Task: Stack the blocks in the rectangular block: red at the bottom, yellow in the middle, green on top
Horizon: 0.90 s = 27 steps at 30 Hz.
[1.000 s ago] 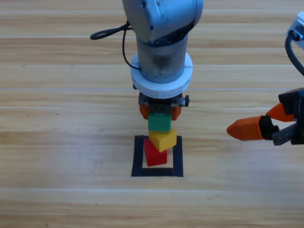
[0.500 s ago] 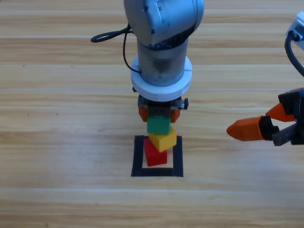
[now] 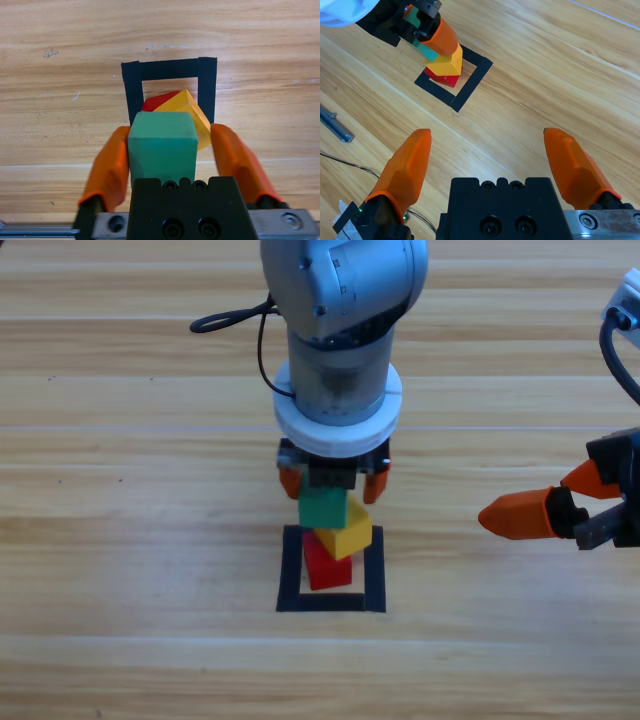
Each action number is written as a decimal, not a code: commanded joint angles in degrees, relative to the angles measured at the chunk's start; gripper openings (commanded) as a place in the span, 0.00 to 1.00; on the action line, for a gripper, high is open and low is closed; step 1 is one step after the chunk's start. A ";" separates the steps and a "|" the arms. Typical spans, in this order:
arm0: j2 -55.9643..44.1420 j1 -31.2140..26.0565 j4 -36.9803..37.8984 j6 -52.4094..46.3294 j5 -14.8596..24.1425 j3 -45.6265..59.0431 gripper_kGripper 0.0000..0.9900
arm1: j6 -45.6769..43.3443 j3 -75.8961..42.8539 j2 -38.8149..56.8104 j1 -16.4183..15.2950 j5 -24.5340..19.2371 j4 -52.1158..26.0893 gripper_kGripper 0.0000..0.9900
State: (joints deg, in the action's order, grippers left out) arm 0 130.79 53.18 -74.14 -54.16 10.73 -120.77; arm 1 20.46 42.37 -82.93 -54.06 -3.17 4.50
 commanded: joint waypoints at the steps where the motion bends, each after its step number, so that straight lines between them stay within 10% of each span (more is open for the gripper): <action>1: 0.51 1.58 -0.04 -0.42 0.79 -0.16 1.00 | -0.24 -1.68 1.28 1.42 0.89 -1.25 1.00; 16: -2.12 2.90 -1.62 -0.51 1.84 -3.50 1.00 | -0.77 -1.77 1.63 1.42 0.89 -1.25 1.00; 27: -20.67 16.61 -1.98 -10.53 17.31 8.62 1.00 | -1.03 -1.77 0.84 1.42 0.80 -1.16 1.00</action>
State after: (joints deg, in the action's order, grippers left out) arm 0 114.34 61.53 -76.23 -61.35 23.27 -119.24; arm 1 19.73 41.96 -82.93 -54.06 -3.17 4.50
